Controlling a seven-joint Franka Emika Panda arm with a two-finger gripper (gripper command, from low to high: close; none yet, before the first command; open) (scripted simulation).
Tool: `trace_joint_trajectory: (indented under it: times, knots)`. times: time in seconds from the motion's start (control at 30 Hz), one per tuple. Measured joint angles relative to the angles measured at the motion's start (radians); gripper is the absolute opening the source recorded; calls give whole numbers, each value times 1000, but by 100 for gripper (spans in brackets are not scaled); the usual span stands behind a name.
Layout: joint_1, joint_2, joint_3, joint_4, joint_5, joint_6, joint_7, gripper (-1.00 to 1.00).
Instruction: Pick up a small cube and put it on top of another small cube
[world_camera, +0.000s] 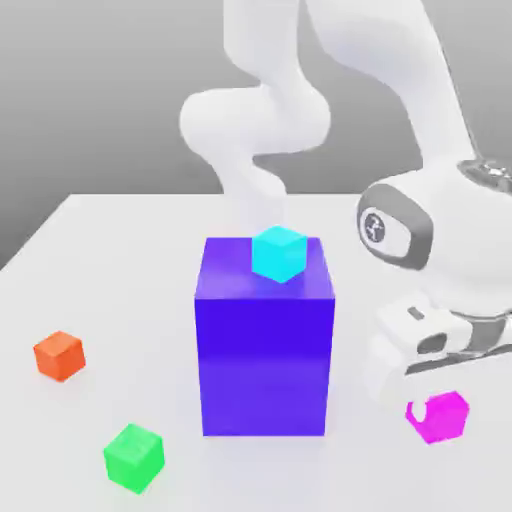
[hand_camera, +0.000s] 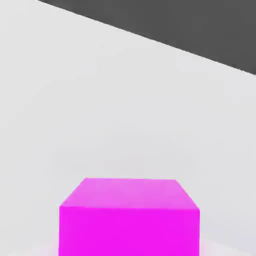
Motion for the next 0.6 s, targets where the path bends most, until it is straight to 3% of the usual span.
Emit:
trace_joint_trajectory:
  times: [0.33, 0.5, 0.53, 0.6]
  knots:
    - [-335, -117, -197, -55, 152, -41, -412, -100]
    - [-388, 17, -224, -51, 175, 90, -481, -100]
    - [-391, 37, -222, -49, 174, 109, -481, 100]
    - [-391, 37, -222, -49, 174, 109, -481, 100]
